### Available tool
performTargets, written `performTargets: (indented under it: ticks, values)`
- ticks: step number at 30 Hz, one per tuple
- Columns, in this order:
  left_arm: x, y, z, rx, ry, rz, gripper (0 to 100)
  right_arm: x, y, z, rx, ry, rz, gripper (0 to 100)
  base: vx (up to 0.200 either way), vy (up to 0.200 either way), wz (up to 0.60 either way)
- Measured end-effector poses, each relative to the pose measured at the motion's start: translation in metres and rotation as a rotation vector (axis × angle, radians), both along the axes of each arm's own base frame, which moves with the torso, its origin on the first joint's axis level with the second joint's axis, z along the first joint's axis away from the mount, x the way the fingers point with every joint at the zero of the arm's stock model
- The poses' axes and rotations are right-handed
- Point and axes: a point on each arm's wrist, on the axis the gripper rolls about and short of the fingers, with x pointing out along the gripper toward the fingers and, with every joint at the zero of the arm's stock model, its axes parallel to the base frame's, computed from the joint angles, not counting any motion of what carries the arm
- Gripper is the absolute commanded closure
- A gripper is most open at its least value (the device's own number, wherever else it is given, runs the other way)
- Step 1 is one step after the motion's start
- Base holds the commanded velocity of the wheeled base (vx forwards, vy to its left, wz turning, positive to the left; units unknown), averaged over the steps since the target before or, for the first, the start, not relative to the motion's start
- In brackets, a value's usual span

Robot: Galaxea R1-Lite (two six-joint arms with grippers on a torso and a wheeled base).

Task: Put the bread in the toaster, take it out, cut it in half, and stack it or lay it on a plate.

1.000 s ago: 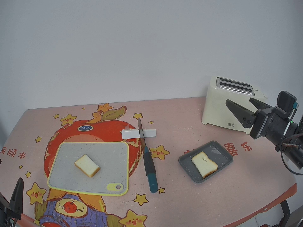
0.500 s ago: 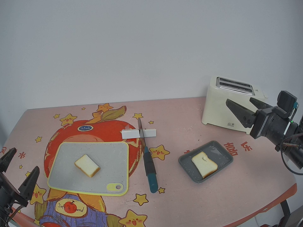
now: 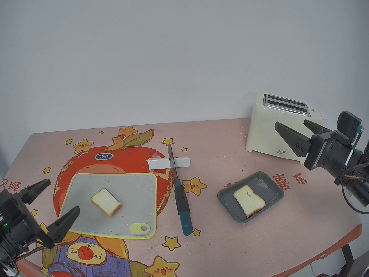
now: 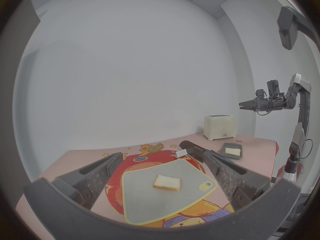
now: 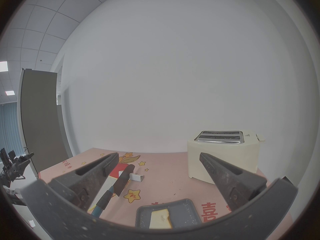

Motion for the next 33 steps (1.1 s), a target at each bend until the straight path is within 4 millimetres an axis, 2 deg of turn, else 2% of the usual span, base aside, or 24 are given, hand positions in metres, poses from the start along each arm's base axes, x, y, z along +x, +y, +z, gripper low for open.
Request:
performTargets:
  ticks: [9,21,33]
  values:
    - [0.012,-0.013,-0.011,0.030,0.097,-0.132,0,0.001,0.000,-0.002,-0.004,0.006,0.000,0,0.000,0.000,0.00]
    - [0.018,-0.023,-0.018,0.099,0.117,-0.212,0,0.007,-0.001,-0.006,-0.019,0.022,-0.023,0,0.000,0.000,0.00]
    - [0.032,-0.028,-0.020,0.088,0.170,-0.057,0,0.016,-0.004,-0.012,-0.034,0.044,-0.060,0,0.000,0.000,0.00]
